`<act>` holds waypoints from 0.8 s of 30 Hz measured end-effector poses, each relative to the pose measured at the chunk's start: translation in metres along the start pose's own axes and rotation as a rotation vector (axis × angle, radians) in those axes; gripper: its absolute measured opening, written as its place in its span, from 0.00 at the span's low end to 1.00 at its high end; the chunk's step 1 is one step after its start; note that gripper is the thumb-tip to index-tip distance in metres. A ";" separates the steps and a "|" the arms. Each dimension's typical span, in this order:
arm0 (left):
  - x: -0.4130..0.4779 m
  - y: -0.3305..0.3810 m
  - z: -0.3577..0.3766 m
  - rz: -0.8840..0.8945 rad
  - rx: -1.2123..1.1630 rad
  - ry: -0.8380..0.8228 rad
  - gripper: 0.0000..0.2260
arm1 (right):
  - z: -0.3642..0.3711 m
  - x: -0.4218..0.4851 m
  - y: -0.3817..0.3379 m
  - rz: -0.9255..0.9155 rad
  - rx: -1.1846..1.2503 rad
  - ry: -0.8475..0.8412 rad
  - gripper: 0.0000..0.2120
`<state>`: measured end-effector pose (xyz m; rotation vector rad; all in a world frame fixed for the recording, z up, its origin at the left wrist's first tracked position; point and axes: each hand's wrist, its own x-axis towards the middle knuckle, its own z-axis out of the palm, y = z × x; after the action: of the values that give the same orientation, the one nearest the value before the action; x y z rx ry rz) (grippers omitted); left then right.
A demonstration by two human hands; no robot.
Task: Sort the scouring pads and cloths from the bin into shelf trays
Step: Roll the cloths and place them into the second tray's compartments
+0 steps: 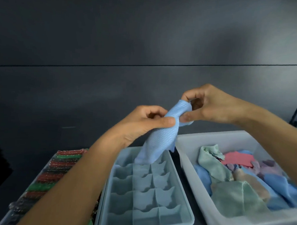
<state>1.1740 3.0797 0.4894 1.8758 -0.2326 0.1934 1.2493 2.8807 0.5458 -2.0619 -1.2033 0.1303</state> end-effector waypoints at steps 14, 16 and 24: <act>-0.029 0.002 -0.036 0.023 -0.062 -0.084 0.22 | 0.040 0.013 -0.039 -0.048 -0.066 -0.128 0.04; -0.031 0.004 -0.033 0.000 -0.080 -0.113 0.23 | 0.044 0.013 -0.042 -0.058 -0.012 -0.167 0.03; -0.051 0.003 -0.040 -0.101 0.059 -0.041 0.09 | 0.042 0.008 -0.034 0.100 -0.066 -0.179 0.09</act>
<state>1.1235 3.1202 0.4920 1.9464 -0.1609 0.0938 1.2119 2.9200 0.5391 -2.2063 -1.2245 0.3322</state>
